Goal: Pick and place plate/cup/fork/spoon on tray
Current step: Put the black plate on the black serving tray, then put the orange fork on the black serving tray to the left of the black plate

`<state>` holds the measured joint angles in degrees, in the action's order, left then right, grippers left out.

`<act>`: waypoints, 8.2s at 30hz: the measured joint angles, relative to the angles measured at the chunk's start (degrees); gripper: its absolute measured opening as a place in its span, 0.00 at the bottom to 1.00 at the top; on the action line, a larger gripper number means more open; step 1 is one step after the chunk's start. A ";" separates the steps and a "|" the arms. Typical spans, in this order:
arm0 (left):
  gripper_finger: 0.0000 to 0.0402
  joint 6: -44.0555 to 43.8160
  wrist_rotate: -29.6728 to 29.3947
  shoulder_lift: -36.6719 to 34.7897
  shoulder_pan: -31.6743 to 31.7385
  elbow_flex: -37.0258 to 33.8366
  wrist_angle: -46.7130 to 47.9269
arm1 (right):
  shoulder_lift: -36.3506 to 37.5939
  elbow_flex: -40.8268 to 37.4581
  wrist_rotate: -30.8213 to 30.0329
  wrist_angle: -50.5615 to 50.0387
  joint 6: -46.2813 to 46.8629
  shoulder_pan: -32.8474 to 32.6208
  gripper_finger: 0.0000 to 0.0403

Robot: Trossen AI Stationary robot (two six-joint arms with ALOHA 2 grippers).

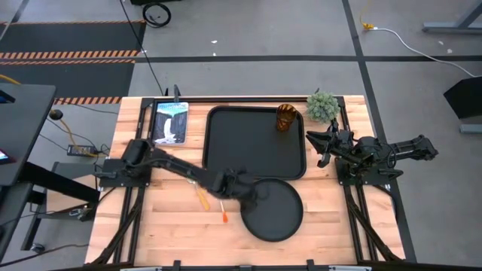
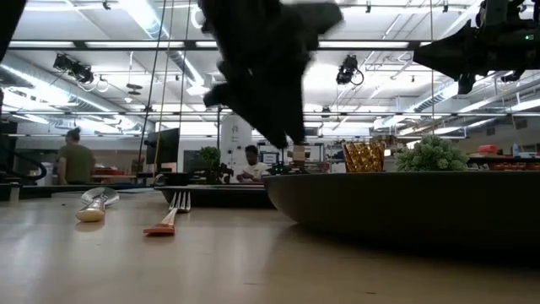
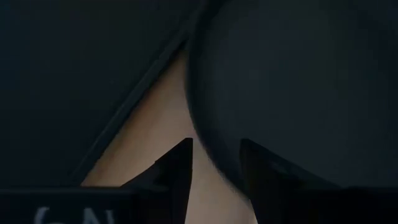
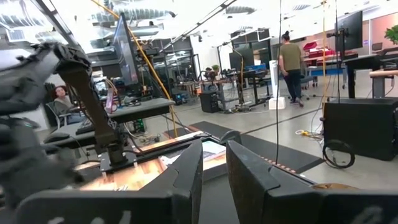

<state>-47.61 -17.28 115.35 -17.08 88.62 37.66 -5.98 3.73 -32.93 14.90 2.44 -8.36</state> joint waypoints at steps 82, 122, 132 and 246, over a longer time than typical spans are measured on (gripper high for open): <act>0.03 1.41 22.67 -0.06 16.33 0.00 -1.37 | -0.44 0.00 1.49 3.03 0.00 -0.01 0.19; 0.03 9.32 27.73 -1.02 33.90 0.02 2.19 | -0.44 0.00 1.49 3.03 0.00 -0.02 0.19; 0.03 10.75 25.70 -1.02 39.09 0.02 1.89 | -0.45 0.00 1.49 3.01 0.00 -0.02 0.19; 0.29 -25.68 -8.74 -9.26 -11.09 0.04 27.26 | -0.48 0.02 3.02 3.42 0.00 -0.02 0.19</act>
<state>-73.29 -26.03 106.08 -28.17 88.66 64.92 -6.46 3.75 -29.91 18.33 2.44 -8.38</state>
